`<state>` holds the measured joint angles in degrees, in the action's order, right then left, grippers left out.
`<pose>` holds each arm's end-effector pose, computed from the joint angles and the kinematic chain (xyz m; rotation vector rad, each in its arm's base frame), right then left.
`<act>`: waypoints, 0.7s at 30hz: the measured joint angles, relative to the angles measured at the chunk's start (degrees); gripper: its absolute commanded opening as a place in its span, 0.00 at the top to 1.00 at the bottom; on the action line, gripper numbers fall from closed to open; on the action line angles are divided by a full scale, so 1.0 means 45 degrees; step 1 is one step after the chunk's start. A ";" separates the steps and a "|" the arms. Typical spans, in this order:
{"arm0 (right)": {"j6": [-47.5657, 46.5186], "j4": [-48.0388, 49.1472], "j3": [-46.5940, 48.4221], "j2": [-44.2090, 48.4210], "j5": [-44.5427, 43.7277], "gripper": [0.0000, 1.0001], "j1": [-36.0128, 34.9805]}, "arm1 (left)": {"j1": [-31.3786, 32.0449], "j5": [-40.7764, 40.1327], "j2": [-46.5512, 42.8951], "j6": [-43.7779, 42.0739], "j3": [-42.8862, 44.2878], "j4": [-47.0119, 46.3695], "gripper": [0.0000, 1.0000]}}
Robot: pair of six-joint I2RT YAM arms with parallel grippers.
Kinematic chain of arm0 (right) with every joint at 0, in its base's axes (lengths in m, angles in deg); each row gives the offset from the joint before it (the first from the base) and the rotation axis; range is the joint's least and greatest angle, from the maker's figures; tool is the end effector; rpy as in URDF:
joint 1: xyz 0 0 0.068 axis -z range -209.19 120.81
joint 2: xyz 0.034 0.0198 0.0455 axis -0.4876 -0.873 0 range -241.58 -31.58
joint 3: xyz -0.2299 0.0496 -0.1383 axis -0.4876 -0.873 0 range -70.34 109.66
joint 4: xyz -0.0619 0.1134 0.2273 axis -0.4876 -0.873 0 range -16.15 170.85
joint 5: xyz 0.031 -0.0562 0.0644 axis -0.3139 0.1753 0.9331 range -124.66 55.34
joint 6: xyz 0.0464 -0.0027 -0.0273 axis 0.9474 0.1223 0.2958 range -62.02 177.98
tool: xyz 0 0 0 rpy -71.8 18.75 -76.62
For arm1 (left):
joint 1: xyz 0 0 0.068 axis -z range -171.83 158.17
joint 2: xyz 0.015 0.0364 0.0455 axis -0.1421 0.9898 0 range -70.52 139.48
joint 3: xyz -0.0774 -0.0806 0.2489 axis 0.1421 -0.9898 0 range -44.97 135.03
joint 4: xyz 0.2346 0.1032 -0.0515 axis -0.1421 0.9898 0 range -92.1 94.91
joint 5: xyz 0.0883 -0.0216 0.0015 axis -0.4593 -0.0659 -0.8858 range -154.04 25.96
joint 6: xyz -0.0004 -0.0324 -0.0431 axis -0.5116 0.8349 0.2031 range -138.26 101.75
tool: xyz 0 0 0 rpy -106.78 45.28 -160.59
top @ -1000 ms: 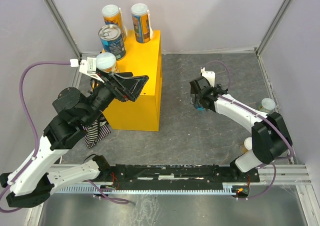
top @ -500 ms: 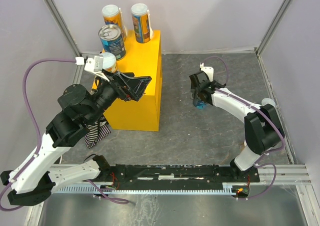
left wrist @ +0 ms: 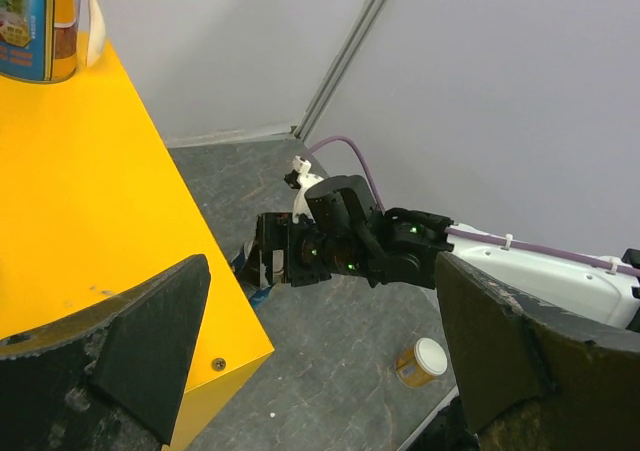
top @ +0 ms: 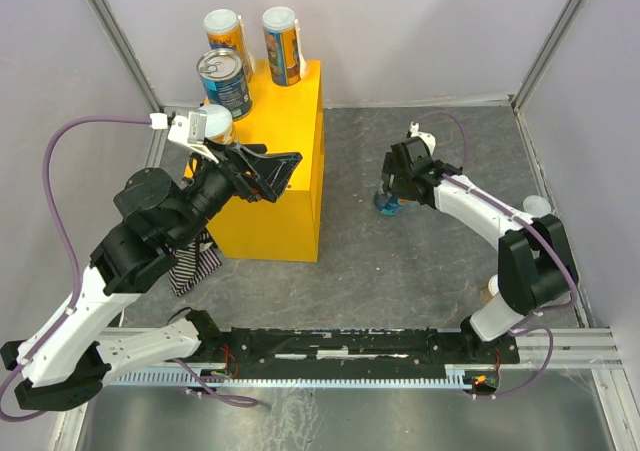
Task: Place and organize the canned foods onto the counter
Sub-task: Adjust the canned food at the center of the board.
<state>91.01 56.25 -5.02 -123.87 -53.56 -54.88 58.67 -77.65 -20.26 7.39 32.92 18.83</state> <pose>0.3141 0.1383 0.2354 0.2928 2.3887 0.0622 0.1008 -0.1091 0.4959 0.1270 1.5177 -0.9049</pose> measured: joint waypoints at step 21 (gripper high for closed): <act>0.9292 0.6975 -0.6455 0.2793 0.5353 0.50 0.0976 | 0.0000 0.0175 -0.0287 0.0010 -0.0160 -0.0510 0.01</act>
<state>132.83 87.64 -34.07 -111.30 -29.47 -50.49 58.67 -76.86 -21.55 7.44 32.20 16.54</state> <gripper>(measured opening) 0.876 0.993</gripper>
